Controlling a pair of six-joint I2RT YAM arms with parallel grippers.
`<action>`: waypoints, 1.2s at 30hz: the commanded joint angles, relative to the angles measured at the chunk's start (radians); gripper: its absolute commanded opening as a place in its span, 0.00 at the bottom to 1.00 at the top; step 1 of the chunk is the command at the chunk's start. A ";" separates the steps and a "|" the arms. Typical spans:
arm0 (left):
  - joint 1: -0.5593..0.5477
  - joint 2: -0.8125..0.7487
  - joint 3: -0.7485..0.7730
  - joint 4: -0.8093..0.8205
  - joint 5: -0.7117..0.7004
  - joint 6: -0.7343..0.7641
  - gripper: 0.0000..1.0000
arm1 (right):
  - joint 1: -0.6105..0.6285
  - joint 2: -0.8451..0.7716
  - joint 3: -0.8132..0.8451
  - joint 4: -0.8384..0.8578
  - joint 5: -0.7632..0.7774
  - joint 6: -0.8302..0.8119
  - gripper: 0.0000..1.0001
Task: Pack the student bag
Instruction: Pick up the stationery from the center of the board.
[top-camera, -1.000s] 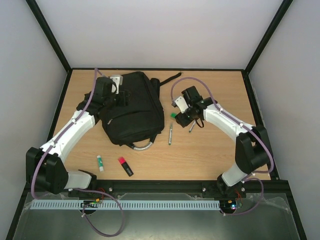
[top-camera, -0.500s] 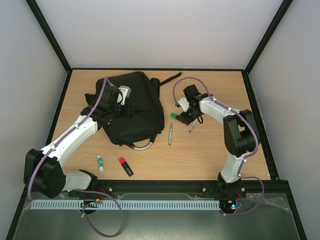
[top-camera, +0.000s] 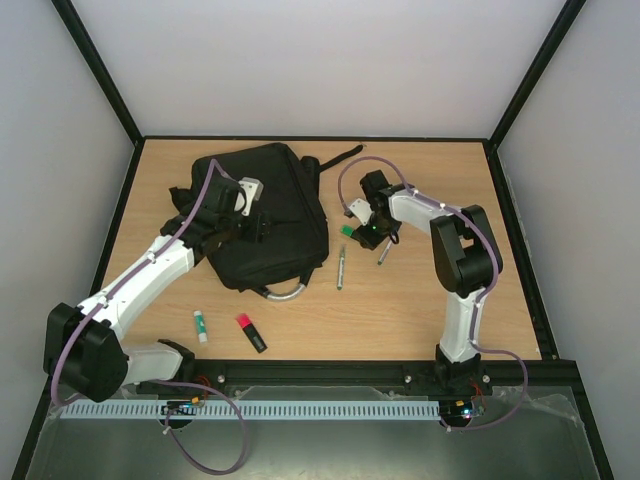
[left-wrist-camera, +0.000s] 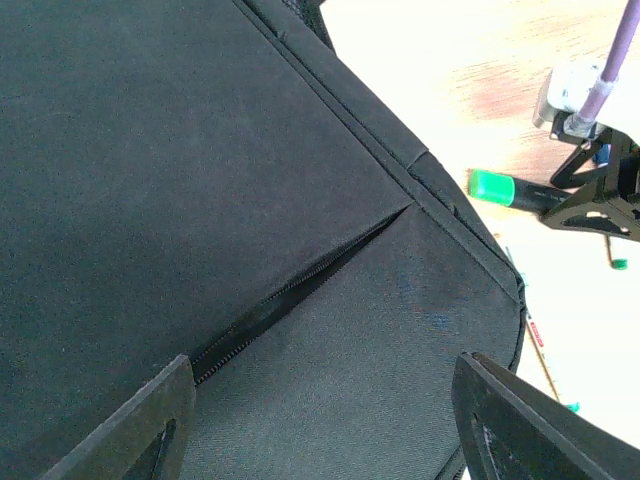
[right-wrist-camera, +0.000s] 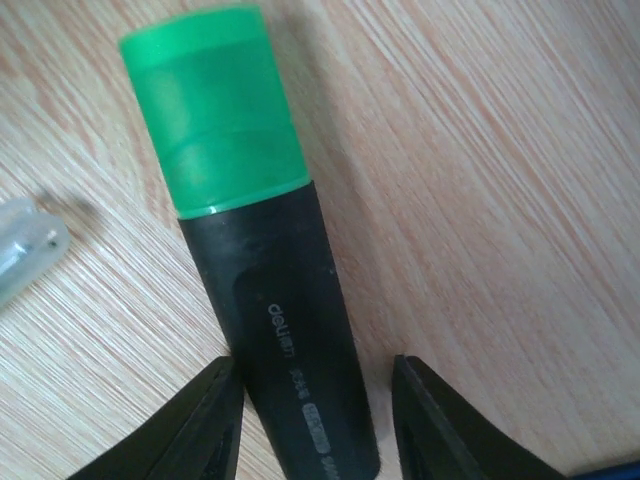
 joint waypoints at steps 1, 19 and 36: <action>-0.005 0.000 0.002 -0.016 0.001 0.014 0.73 | 0.000 0.021 0.027 -0.092 -0.035 -0.018 0.37; -0.024 0.026 0.020 -0.065 -0.017 0.016 0.99 | 0.000 -0.189 -0.076 -0.132 -0.165 0.174 0.09; -0.144 0.118 0.043 -0.291 -0.657 -0.071 0.94 | 0.000 -0.462 -0.339 0.056 -0.318 0.207 0.05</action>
